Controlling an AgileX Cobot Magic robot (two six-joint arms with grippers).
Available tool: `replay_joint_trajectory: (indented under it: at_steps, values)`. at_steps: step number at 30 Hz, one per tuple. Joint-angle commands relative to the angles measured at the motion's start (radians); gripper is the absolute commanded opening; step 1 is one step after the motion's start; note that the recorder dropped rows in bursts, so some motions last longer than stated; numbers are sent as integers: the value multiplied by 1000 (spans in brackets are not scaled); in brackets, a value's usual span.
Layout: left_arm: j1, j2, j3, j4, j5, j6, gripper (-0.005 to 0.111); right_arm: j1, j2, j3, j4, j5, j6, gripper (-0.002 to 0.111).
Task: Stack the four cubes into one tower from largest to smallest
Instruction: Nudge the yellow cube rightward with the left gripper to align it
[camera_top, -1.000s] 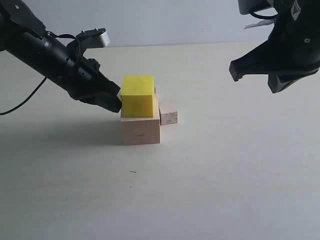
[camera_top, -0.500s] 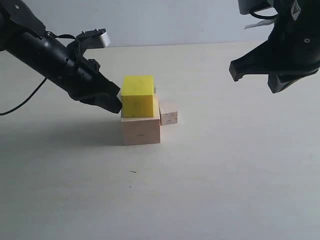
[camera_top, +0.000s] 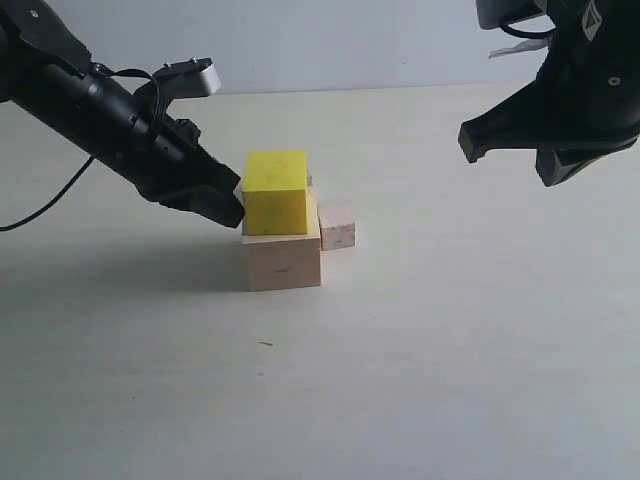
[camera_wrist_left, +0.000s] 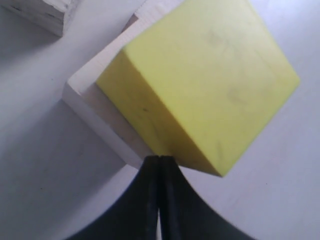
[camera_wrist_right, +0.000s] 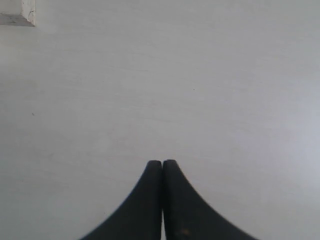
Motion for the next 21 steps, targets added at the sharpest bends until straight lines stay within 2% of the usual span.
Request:
replay_joint_trajectory:
  at_steps: [1, 21]
  values:
    - [4, 0, 1, -15, 6, 2, 0, -5, -8, 6, -12, -7, -8, 0]
    - [4, 0, 1, -19, 15, 2, 0, -5, -8, 6, -12, -7, -28, 0]
